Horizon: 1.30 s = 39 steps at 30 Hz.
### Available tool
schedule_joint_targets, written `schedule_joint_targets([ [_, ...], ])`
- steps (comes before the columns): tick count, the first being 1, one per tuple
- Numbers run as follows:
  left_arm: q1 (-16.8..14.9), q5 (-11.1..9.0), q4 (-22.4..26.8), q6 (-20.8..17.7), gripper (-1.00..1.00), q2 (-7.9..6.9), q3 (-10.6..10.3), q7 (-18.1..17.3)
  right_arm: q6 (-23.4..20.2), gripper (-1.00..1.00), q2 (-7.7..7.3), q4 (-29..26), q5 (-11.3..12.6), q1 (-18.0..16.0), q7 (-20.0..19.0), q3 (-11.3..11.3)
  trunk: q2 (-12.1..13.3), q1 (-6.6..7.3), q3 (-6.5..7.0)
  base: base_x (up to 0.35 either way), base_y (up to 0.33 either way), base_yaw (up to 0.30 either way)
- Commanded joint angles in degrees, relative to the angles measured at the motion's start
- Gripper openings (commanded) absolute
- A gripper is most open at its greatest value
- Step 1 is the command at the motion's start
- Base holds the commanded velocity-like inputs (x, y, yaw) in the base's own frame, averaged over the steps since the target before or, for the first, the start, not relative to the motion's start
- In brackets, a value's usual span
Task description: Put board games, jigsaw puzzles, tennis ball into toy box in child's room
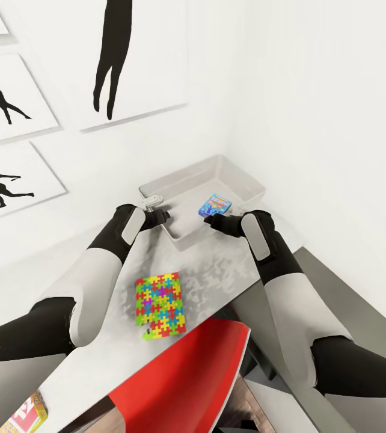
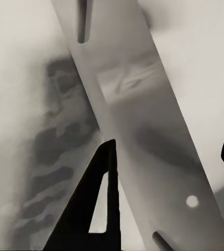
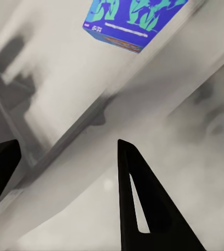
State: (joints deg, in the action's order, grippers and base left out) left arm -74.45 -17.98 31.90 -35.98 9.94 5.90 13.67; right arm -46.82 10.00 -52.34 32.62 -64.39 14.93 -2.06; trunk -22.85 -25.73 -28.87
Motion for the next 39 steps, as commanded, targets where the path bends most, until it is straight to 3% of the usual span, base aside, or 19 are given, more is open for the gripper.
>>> schedule_joint_targets([
  [1, 0.0, -0.2, -0.9, -0.3, -1.00, 0.06, 0.2, 0.5, -0.2, -1.00, 0.00, 0.0, 0.2, 0.0, 0.6, -0.1, -0.1, -0.05, -0.10, 0.000, 0.000, 0.000],
  [22, 0.0, -0.2, -0.9, -0.3, -1.00, 0.06, 0.2, 0.5, -0.1, -1.00, 0.00, -0.1, 0.2, 0.1, 0.6, 0.0, -0.1, -0.05, -0.05, 0.000, 0.000, 0.000],
  [39, 0.0, -0.2, -0.6, -0.3, -1.00, 0.06, 0.1, 0.5, -0.1, -1.00, 0.00, -0.1, 0.3, 0.1, 0.6, 0.0, -0.1, -0.05, 1.23, -0.009, -0.003, 0.000],
])
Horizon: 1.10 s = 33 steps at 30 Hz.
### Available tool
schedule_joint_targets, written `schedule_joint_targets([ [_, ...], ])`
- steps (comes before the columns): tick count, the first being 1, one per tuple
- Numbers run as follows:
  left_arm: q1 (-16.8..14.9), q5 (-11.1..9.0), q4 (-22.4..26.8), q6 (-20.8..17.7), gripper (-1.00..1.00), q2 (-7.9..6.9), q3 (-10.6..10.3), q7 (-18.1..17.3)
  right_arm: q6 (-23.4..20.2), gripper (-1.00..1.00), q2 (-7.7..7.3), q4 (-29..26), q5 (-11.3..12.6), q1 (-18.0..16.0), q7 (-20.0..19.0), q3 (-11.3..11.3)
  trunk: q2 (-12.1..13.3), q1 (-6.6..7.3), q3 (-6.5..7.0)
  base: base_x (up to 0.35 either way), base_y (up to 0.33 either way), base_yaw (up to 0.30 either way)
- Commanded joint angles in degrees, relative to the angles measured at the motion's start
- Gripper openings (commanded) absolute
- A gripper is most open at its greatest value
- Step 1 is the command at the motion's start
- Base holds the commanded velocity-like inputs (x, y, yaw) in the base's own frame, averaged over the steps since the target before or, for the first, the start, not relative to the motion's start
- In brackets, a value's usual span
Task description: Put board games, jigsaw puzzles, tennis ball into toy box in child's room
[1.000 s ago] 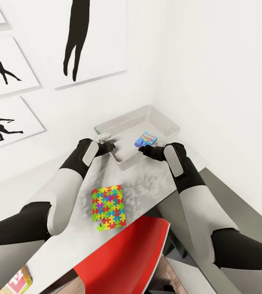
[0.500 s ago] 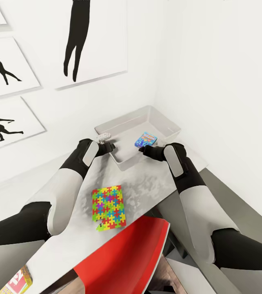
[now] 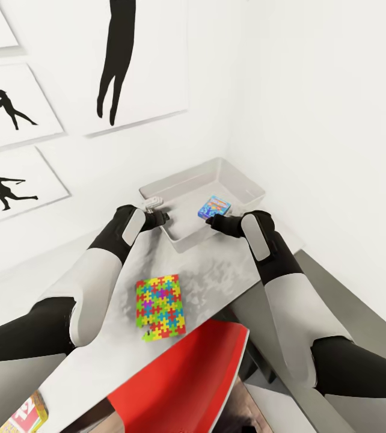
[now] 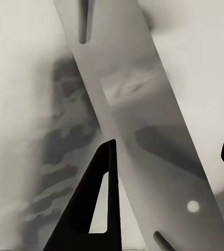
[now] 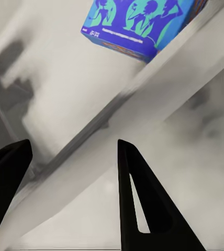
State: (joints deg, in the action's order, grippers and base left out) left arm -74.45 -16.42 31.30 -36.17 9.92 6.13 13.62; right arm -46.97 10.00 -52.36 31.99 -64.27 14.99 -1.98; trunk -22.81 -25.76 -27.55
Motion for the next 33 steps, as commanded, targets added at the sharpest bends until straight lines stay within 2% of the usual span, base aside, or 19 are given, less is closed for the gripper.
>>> schedule_joint_targets([
  [1, 0.0, -1.8, 0.0, -0.1, -1.00, 0.08, -0.1, 0.5, 0.0, -1.00, 0.00, -0.1, 0.9, -0.1, 0.5, 0.0, -0.1, -0.02, -0.07, -0.049, -0.028, 0.000],
  [13, 0.0, -1.8, 0.6, -0.2, -1.00, 0.08, -0.1, 0.5, 0.0, -1.00, 0.00, -0.1, 1.1, -0.1, 0.5, 0.0, -0.1, -0.02, -0.04, -0.132, -0.108, 0.000],
  [26, 0.0, -1.8, 2.8, -2.2, -1.00, 0.08, -0.1, 0.5, 0.0, -1.00, 0.00, -0.1, 1.1, -0.1, 0.5, 0.0, -0.1, -0.02, -0.04, -0.178, -0.158, 0.000],
  [33, 0.0, -1.8, 2.8, -2.2, -1.00, 0.08, -0.1, 0.5, 0.0, -1.00, 0.00, -0.1, 1.1, -0.1, 0.5, 0.0, -0.1, -0.02, -0.04, -0.158, -0.048, 0.000],
])
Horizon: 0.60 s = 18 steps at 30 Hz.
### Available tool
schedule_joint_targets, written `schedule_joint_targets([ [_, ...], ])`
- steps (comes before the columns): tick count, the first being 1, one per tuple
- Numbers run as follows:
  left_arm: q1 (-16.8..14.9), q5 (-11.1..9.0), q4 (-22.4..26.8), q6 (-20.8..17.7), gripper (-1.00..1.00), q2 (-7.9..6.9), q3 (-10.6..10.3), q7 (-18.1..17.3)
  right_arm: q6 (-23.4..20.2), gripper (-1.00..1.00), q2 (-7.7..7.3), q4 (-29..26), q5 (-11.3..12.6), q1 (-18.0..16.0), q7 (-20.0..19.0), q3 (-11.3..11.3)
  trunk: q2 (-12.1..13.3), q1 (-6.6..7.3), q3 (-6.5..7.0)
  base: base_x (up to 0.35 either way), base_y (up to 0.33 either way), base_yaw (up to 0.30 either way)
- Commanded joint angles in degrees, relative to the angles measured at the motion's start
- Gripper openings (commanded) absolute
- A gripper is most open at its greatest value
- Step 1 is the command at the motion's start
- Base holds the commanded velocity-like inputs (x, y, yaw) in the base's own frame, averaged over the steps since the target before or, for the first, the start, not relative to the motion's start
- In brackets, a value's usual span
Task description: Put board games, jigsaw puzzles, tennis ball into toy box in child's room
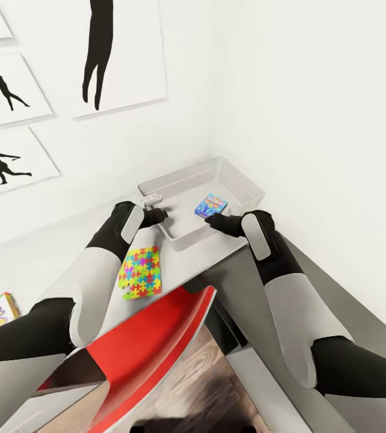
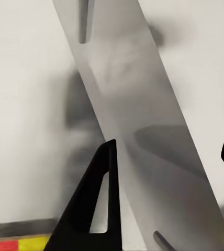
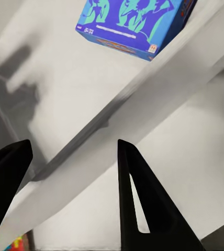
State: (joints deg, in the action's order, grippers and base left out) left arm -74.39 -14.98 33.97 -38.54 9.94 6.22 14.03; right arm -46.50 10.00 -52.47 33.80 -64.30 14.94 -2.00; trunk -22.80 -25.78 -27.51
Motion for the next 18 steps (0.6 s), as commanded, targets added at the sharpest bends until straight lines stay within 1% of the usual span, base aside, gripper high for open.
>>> schedule_joint_targets([
  [1, -0.1, -3.2, 0.1, 0.2, -1.00, 0.06, -0.2, 0.1, -0.4, -1.00, 0.00, 0.0, -0.7, 0.0, 0.5, 0.0, -0.1, -0.01, -0.09, -0.155, -0.008, 0.000],
  [10, -0.1, -3.2, 0.1, 0.2, -1.00, 0.06, -0.2, 0.1, -0.4, -1.00, 0.00, 0.0, -0.6, 0.0, 0.5, 0.1, -0.1, -0.01, -0.09, -0.064, -0.002, 0.000],
  [15, -0.1, -3.2, 0.1, 0.2, -1.00, 0.06, -0.2, 0.1, -0.4, -1.00, 0.00, 0.0, -0.6, 0.0, 0.5, 0.1, -0.1, -0.01, -0.09, -0.022, -0.003, 0.000],
  [18, -0.1, -3.2, 0.1, 0.2, -1.00, 0.06, -0.2, 0.1, -0.4, -1.00, 0.00, 0.0, -0.6, 0.0, 0.5, 0.1, -0.1, -0.01, -0.09, -0.105, -0.094, 0.000],
])
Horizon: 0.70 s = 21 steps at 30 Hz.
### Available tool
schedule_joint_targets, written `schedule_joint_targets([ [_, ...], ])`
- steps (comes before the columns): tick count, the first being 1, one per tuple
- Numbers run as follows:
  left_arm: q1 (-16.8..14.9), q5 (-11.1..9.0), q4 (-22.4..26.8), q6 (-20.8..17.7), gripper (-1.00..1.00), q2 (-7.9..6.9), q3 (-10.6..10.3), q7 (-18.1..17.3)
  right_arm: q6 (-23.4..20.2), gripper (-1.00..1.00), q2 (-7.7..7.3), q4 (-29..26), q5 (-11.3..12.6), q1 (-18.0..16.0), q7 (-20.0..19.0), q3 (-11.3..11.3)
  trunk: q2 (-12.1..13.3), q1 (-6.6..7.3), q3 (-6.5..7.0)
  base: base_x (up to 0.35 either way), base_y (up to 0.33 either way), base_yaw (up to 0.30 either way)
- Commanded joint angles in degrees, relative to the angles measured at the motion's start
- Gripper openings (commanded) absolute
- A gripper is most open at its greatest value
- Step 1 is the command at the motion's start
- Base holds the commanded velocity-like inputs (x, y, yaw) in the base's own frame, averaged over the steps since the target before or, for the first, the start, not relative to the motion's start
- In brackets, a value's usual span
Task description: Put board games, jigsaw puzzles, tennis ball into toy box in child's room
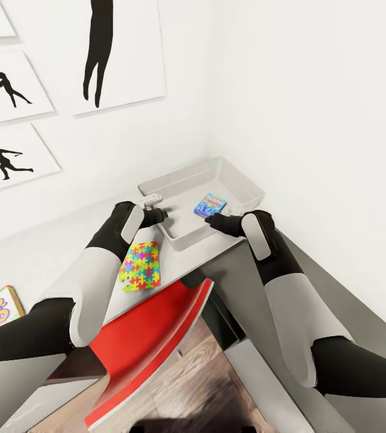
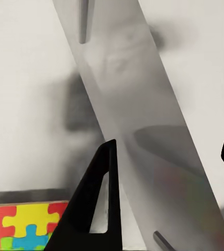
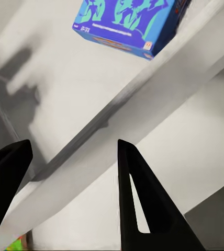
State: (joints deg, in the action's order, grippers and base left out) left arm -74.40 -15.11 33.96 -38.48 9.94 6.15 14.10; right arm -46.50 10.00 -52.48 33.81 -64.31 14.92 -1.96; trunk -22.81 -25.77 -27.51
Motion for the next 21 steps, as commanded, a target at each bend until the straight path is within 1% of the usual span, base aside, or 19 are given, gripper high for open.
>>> schedule_joint_targets([
  [1, -0.1, -3.1, 0.1, 0.2, -1.00, 0.06, -0.2, 0.0, -0.4, -1.00, 0.00, 0.0, -0.6, 0.0, 0.5, 0.0, -0.1, -0.01, -0.09, -0.149, -0.156, 0.000],
  [7, 0.0, -3.1, 0.1, 0.2, -1.00, 0.06, -0.2, 0.0, -0.4, -1.00, 0.00, 0.0, -0.7, 0.0, 0.5, 0.0, -0.1, -0.01, -0.09, -0.054, -0.065, 0.000],
  [13, -0.1, -3.1, 0.2, 0.3, -1.00, 0.06, -0.2, 0.0, -0.4, -1.00, 0.00, 0.0, -0.7, 0.0, 0.5, 0.0, -0.1, -0.01, -0.09, -0.068, -0.006, 0.000],
  [21, -0.1, -3.0, 0.2, 0.3, -1.00, 0.06, -0.2, 0.0, -0.4, -1.00, 0.00, 0.0, -0.7, 0.0, 0.5, 0.0, -0.1, -0.01, -0.09, -0.011, 0.000, 0.000],
])
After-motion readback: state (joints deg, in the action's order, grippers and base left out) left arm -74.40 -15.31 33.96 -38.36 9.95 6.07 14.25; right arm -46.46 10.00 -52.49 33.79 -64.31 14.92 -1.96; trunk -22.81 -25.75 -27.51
